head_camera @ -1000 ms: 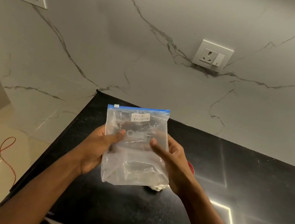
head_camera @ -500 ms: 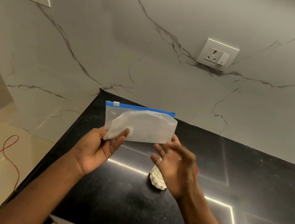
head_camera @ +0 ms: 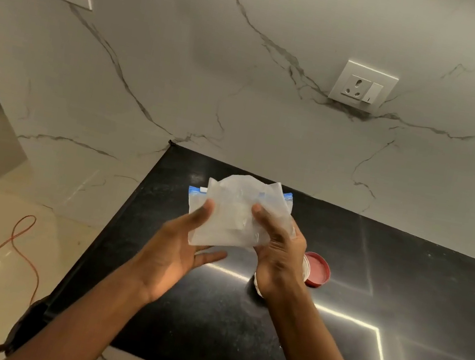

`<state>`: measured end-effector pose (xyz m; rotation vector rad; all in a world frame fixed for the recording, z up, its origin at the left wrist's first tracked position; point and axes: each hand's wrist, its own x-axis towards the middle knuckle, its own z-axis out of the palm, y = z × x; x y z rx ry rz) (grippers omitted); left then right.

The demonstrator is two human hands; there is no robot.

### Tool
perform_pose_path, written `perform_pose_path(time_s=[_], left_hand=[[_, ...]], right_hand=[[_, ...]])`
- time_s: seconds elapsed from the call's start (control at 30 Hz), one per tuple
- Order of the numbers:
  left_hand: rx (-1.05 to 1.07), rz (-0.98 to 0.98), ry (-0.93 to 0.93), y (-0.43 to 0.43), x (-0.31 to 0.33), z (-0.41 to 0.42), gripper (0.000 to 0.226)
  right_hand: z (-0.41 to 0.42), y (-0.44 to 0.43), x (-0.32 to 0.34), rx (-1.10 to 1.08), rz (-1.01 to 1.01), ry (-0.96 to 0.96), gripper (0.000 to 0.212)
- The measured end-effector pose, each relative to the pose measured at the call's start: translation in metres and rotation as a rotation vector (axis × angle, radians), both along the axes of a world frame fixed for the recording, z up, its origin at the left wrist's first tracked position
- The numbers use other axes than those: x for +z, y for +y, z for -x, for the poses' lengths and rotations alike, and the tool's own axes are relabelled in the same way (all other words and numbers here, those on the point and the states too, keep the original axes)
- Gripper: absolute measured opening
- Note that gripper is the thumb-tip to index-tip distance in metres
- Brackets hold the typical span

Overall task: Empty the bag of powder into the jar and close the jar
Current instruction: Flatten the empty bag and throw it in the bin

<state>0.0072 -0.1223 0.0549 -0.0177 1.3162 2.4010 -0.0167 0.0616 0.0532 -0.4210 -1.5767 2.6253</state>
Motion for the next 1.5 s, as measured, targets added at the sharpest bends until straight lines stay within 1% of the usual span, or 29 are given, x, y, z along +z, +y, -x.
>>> perform_pose_path(time_s=[0.07,0.1,0.13,0.2,0.27,0.3,0.33,0.37,0.43,0.5,0.57,0.6,0.63,0.67,0.77,0.83,0.87,0.93,0.97,1.03,1.1,1.13,1.2,1.27,1.33,1.4,1.43,1.47,1.5], left_hand=[[0.12,0.088,-0.033,0.006,0.005,0.002,0.09],[0.189,0.098,-0.062,0.008,0.005,0.003,0.084],[0.258,0.092,-0.09,0.01,0.005,0.006,0.07],[0.362,0.082,-0.123,0.008,0.002,0.011,0.039],[0.385,0.093,-0.092,0.005,0.0,0.013,0.027],[0.379,0.103,-0.068,0.003,-0.001,0.013,0.024],[0.371,0.116,-0.05,0.002,-0.002,0.012,0.022],[0.365,0.134,-0.037,0.001,-0.004,0.01,0.021],[0.368,0.169,-0.028,-0.001,-0.008,0.007,0.018],[0.373,0.232,-0.021,0.0,-0.012,0.002,0.022],[0.376,0.271,-0.016,-0.001,-0.015,-0.002,0.023],[0.383,0.273,-0.017,-0.001,-0.015,-0.004,0.021],[0.387,0.276,-0.016,0.0,-0.015,-0.005,0.019],[0.389,0.29,-0.012,0.001,-0.014,-0.008,0.019],[0.398,0.37,0.018,0.003,-0.014,-0.014,0.023],[0.391,0.358,0.038,0.001,-0.012,-0.019,0.019],[0.37,0.31,0.036,-0.001,-0.011,-0.022,0.021],[0.282,0.148,0.041,-0.004,-0.009,-0.031,0.035],[0.251,0.122,0.054,-0.004,-0.009,-0.035,0.042],[0.295,0.223,0.069,0.001,-0.01,-0.044,0.041],[0.423,0.343,0.049,0.006,-0.013,-0.051,0.026],[0.468,0.353,0.038,0.006,-0.014,-0.054,0.023],[0.542,0.326,-0.033,0.0,-0.014,-0.059,0.027],[0.632,0.282,-0.117,-0.013,-0.014,-0.063,0.027],[0.685,0.297,-0.136,-0.03,-0.015,-0.065,0.022],[0.698,0.354,-0.135,-0.048,-0.019,-0.071,0.02],[0.706,0.38,-0.138,-0.058,-0.023,-0.074,0.019],[0.722,0.391,-0.147,-0.066,-0.026,-0.078,0.018],[0.742,0.397,-0.159,-0.076,-0.03,-0.082,0.017]], right_hand=[[-0.003,-0.004,0.0,-0.003,-0.106,0.053,0.044],[-0.003,-0.007,0.0,-0.011,-0.138,0.072,0.044],[-0.003,-0.009,0.001,-0.014,-0.133,0.083,0.046],[-0.004,-0.013,0.004,0.047,0.021,0.093,0.062],[-0.007,-0.018,0.004,0.165,0.223,0.092,0.09],[-0.009,-0.023,0.004,0.21,0.263,0.088,0.099],[-0.011,-0.03,0.004,0.233,0.258,0.084,0.1],[-0.013,-0.038,0.001,0.221,0.22,0.084,0.094],[-0.013,-0.049,-0.005,0.081,0.081,0.098,0.071],[-0.012,-0.052,-0.011,-0.06,-0.132,0.178,0.052],[-0.013,-0.051,-0.016,-0.097,-0.375,0.313,0.038],[-0.013,-0.051,-0.019,-0.092,-0.486,0.389,0.036],[-0.014,-0.052,-0.023,-0.077,-0.592,0.466,0.04],[-0.016,-0.053,-0.026,-0.054,-0.71,0.538,0.05],[-0.018,-0.053,-0.04,0.016,-1.157,0.717,0.078],[-0.019,-0.053,-0.045,0.035,-1.392,0.772,0.084],[-0.019,-0.052,-0.047,0.043,-1.461,0.785,0.085],[-0.022,-0.054,-0.05,0.067,-1.563,0.815,0.084],[-0.024,-0.055,-0.052,0.079,-1.617,0.837,0.082],[-0.03,-0.06,-0.055,0.135,-1.726,0.875,0.08],[-0.036,-0.064,-0.055,0.235,-1.825,0.865,0.089],[-0.038,-0.067,-0.054,0.281,-1.843,0.846,0.091],[-0.047,-0.076,-0.051,0.397,-1.741,0.792,0.08],[-0.061,-0.085,-0.051,0.479,-1.479,0.668,0.075],[-0.078,-0.091,-0.054,0.496,-1.048,0.505,0.072],[-0.092,-0.1,-0.053,0.587,-0.517,0.341,0.073],[-0.096,-0.105,-0.053,0.646,-0.304,0.273,0.067],[-0.099,-0.111,-0.051,0.679,-0.176,0.215,0.057],[-0.101,-0.118,-0.05,0.679,-0.126,0.166,0.047]])
